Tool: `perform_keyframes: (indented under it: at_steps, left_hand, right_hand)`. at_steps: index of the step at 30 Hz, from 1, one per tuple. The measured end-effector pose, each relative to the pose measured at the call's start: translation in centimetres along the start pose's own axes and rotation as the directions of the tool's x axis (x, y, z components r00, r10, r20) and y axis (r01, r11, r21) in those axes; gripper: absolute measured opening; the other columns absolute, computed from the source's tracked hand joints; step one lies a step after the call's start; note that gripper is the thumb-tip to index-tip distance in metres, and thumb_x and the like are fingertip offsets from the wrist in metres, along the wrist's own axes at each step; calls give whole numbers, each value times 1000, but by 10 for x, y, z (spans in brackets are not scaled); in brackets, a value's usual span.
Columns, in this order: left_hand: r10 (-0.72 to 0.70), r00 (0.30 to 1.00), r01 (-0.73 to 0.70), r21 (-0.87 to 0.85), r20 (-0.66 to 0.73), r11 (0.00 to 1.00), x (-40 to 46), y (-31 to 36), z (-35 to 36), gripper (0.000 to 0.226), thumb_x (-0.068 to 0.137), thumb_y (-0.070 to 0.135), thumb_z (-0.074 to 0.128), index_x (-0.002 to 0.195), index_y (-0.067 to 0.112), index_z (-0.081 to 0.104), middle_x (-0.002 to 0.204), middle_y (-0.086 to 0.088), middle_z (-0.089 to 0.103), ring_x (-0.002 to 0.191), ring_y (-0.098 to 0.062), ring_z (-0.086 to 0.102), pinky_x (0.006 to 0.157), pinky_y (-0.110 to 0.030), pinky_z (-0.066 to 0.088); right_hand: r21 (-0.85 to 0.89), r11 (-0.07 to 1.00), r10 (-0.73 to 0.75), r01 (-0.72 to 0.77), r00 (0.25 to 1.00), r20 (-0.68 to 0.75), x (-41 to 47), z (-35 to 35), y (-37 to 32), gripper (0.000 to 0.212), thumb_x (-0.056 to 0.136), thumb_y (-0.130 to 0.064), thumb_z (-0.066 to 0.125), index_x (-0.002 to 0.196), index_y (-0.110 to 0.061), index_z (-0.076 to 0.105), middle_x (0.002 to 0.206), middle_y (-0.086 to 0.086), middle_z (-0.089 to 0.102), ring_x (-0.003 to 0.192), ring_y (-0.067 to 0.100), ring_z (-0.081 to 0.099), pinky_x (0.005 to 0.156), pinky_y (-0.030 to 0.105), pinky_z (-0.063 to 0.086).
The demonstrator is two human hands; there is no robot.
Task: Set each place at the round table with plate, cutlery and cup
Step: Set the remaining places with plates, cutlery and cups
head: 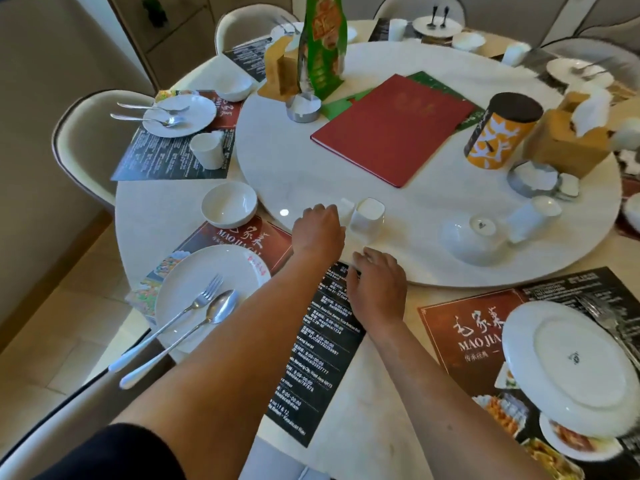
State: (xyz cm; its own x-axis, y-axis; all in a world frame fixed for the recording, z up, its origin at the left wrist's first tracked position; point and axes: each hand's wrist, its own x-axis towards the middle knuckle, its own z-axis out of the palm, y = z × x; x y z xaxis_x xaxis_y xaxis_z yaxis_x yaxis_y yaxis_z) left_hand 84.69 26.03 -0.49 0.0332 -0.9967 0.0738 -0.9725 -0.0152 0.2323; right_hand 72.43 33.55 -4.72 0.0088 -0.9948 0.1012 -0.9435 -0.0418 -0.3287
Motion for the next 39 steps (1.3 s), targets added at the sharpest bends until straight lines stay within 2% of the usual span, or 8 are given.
perform_keyframes:
  at_steps: [6,11,14,18,25,30,33,39]
  left_hand:
    - [-47,999,48,-42,24,998,19,-1,12,29,97,32,59,114,8,64,109,-12,63,102,-31,61,80,-40,51]
    - [-60,997,62,-54,46,997,12,-20,4,23,95,16,57,114,7,66,107,-11,66,98,-30,64,76,-35,48]
    - [-17,999,19,-46,41,999,-4,-38,-10,26,95,14,55,119,10,65,111,-9,67,100,-29,64,83,-38,52]
    - [83,996,-81,-64,27,995,-39,-64,-23,35,94,12,58,129,12,62,118,-7,66,101,-27,64,87,-41,54]
    - [158,978,-157,-14,138,987,-69,-81,-15,46,92,5,56,136,16,57,133,-9,59,114,-28,59,97,-40,52]
    - [213,957,-215,-9,196,977,-72,-78,-5,51,88,0,56,134,23,57,132,-5,59,113,-26,60,91,-39,55]
    - [215,954,-231,56,210,971,-72,-77,-3,53,88,2,59,136,24,54,137,-2,57,113,-27,62,88,-41,57]
    - [216,953,-256,184,213,949,-65,-74,-5,51,92,7,60,138,27,51,131,-3,59,102,-28,67,76,-41,61]
  right_hand:
    - [6,1000,-1,1,1000,-24,-1,6,1,35,99,-34,54,128,-18,67,136,2,62,126,24,53,105,43,44]
    - [-18,1000,-19,20,999,29,-1,2,-1,39,100,-32,52,135,-18,62,142,2,58,132,25,48,109,42,40]
    - [-46,998,-36,39,997,66,-2,-3,-3,42,102,-34,49,141,-19,56,148,2,52,138,24,43,113,42,37]
    - [-51,996,-66,71,993,95,-2,-8,-4,41,100,-29,51,139,-17,58,146,3,54,133,25,47,110,42,40]
    - [-83,992,-75,91,982,173,-5,-22,-3,43,101,-25,46,143,-19,52,152,-1,47,139,23,41,111,41,37]
    - [-59,995,-65,79,976,207,-7,-25,1,46,101,-23,45,146,-20,48,156,-2,42,143,22,36,115,42,35]
    - [-66,995,-65,81,974,218,-9,-27,4,48,100,-21,46,148,-20,45,158,-2,39,145,23,34,116,42,34]
    - [-69,994,-69,87,972,224,-12,-24,8,52,100,-22,47,152,-21,38,162,-2,32,148,23,28,120,43,28]
